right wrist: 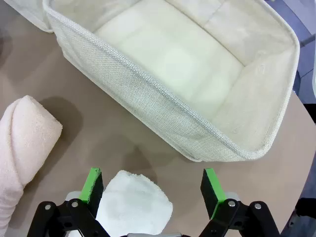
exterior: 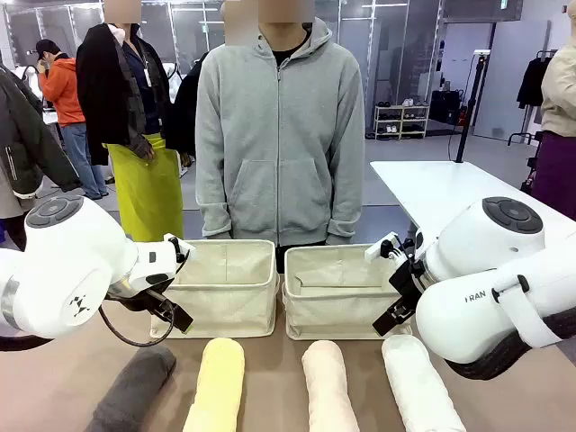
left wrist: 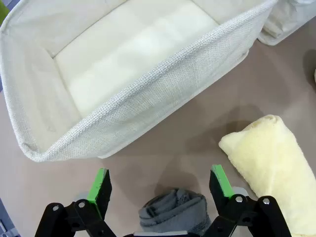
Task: Divide the towels into two baskets.
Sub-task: Pick up one hotel-folded towel and place it in the Fabric basket indicated by the person.
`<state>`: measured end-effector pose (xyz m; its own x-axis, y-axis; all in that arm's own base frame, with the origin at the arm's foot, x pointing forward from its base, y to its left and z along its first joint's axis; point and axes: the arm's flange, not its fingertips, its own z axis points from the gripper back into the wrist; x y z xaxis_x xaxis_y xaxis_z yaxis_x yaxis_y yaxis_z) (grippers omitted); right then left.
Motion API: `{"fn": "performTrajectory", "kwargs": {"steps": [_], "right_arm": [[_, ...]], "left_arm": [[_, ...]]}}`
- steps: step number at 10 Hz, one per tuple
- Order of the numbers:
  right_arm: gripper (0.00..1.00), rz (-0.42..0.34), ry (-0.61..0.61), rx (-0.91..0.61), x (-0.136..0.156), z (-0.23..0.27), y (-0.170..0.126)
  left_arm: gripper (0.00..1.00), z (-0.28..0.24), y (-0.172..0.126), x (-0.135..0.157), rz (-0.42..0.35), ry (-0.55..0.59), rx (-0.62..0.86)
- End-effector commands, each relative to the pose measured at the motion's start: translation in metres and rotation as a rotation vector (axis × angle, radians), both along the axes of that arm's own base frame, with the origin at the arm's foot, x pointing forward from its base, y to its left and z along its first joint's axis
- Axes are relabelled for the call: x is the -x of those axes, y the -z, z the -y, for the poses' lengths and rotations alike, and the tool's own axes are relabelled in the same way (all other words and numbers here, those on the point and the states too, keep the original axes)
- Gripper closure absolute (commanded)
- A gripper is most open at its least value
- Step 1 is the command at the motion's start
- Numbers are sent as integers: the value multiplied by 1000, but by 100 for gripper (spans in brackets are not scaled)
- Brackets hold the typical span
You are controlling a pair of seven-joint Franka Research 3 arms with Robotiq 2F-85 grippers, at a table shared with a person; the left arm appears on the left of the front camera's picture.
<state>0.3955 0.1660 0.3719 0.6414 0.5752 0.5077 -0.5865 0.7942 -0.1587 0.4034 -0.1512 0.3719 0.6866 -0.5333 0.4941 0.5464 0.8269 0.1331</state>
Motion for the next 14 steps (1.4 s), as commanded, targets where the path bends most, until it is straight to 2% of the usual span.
{"fn": "performTrajectory", "kwargs": {"steps": [1,10,11,14], "right_arm": [[0,0,0,0,0,0,0],[0,0,0,1,0,0,0],[0,-41,-11,-34,-2,3,-14],[0,-168,-77,-126,-11,14,-50]], "left_arm": [[0,0,0,0,0,0,0],[0,0,0,0,0,0,0],[0,1,0,0,0,1,0],[0,-1,-47,-2,-88,33,127]]}}
